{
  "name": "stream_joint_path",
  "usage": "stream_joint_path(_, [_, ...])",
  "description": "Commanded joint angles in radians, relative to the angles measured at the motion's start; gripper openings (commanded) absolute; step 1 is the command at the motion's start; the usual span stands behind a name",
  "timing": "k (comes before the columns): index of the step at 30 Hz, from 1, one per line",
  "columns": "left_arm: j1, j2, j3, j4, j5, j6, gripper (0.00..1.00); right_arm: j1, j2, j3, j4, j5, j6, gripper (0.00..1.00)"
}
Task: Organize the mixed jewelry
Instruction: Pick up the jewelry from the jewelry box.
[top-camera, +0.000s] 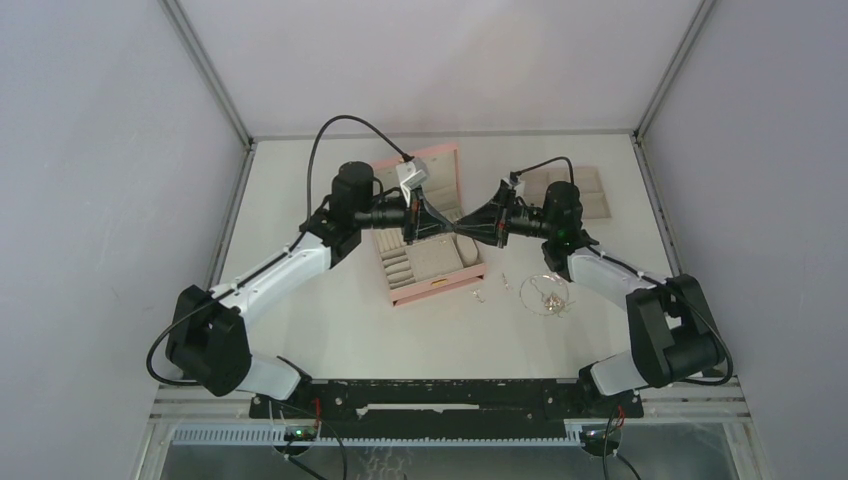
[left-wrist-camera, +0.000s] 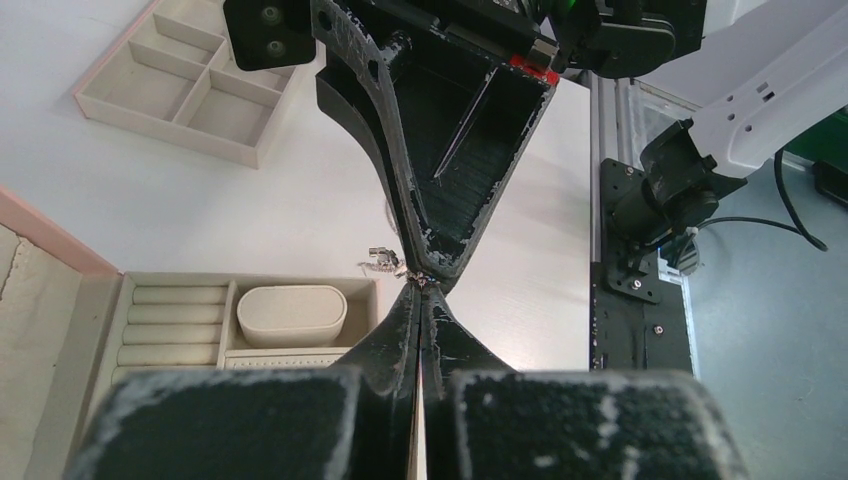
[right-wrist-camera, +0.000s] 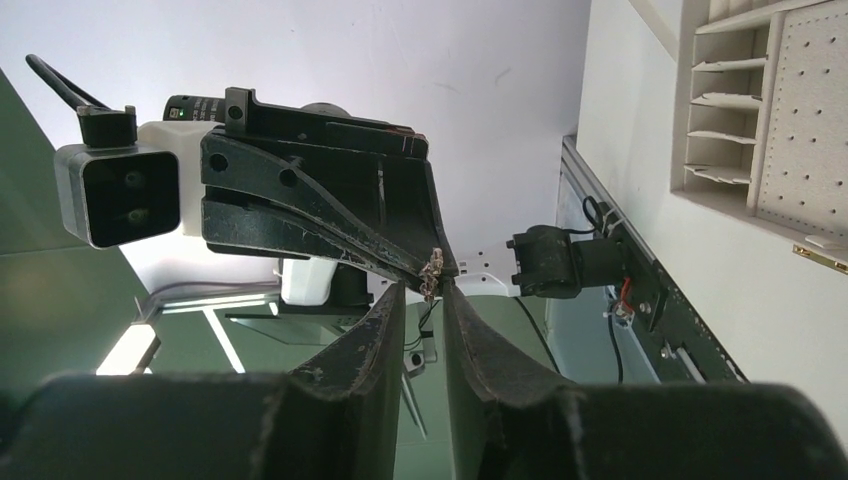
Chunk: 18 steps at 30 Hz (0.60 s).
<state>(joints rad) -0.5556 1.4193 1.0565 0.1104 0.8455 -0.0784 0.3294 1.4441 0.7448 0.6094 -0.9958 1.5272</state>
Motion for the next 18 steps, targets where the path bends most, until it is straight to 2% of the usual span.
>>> stream_joint_path(1, [0.008,-0.013,0.016,0.049,0.022,-0.006,0.00,0.018,0.011,0.005,0.077,-0.021,0.022,0.27])
stream_joint_path(7, [0.006,-0.013,0.016,0.049,0.027,-0.006,0.00,0.019,0.019,0.005,0.093,-0.014,0.035,0.19])
stream_joint_path(15, [0.007,-0.007,0.016,0.051,0.043,-0.004,0.00,0.022,0.037,0.007,0.150,-0.012,0.074,0.20])
stream_joint_path(18, [0.007,-0.006,0.016,0.051,0.047,-0.004,0.00,0.026,0.042,0.027,0.118,-0.022,0.048,0.18])
